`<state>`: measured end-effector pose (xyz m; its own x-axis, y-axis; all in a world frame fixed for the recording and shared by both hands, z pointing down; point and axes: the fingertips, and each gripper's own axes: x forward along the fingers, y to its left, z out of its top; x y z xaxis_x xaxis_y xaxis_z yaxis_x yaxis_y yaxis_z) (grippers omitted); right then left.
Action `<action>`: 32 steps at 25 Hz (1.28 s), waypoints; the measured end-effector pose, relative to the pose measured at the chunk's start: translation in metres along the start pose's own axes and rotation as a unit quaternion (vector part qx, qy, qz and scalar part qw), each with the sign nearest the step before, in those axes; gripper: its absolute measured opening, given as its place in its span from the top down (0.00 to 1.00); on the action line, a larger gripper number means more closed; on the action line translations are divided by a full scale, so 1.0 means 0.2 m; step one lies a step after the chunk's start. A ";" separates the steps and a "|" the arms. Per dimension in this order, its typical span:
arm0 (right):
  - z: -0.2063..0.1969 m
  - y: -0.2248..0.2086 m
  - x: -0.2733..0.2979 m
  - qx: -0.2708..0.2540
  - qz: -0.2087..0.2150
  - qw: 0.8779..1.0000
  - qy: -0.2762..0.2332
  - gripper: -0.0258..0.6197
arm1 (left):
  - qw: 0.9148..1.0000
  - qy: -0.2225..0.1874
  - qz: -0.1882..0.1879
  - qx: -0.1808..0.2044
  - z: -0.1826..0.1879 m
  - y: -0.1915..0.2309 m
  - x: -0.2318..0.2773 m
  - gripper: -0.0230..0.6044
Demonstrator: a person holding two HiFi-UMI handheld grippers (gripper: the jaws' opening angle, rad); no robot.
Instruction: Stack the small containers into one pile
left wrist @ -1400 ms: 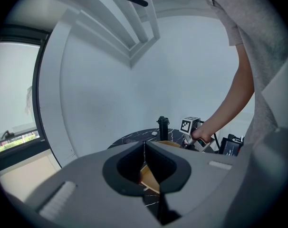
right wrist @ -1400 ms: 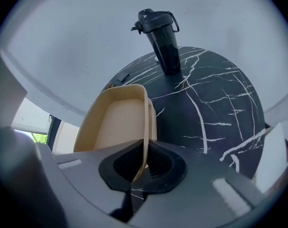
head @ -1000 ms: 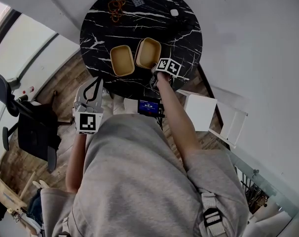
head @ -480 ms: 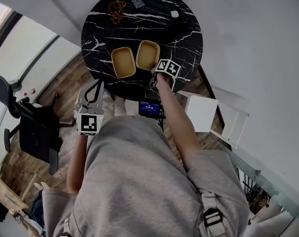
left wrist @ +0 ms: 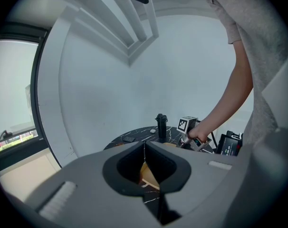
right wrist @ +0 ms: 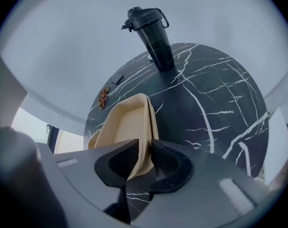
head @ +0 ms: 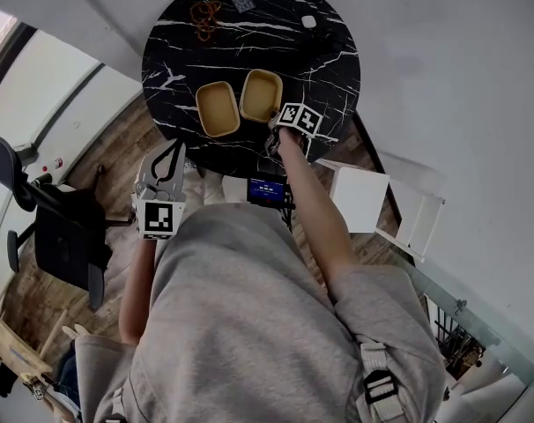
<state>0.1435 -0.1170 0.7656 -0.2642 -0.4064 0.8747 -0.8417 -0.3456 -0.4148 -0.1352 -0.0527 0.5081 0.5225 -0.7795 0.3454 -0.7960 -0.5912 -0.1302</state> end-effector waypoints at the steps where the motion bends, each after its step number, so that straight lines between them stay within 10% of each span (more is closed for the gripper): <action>1: 0.00 0.01 -0.01 -0.006 0.007 1.000 0.000 0.80 | 1.000 -0.001 0.000 -0.001 0.00 0.00 0.00 0.96; 32: 0.11 0.09 -0.13 -0.216 0.004 0.976 -0.004 0.72 | 1.000 -0.011 0.019 -0.007 0.04 0.04 0.10 0.96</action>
<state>0.1450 -0.1310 0.7295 -0.2694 -0.4154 0.8688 -0.9601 0.0461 -0.2757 -0.1290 -0.0754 0.5064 0.4978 -0.8058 0.3206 -0.8196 -0.5580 -0.1299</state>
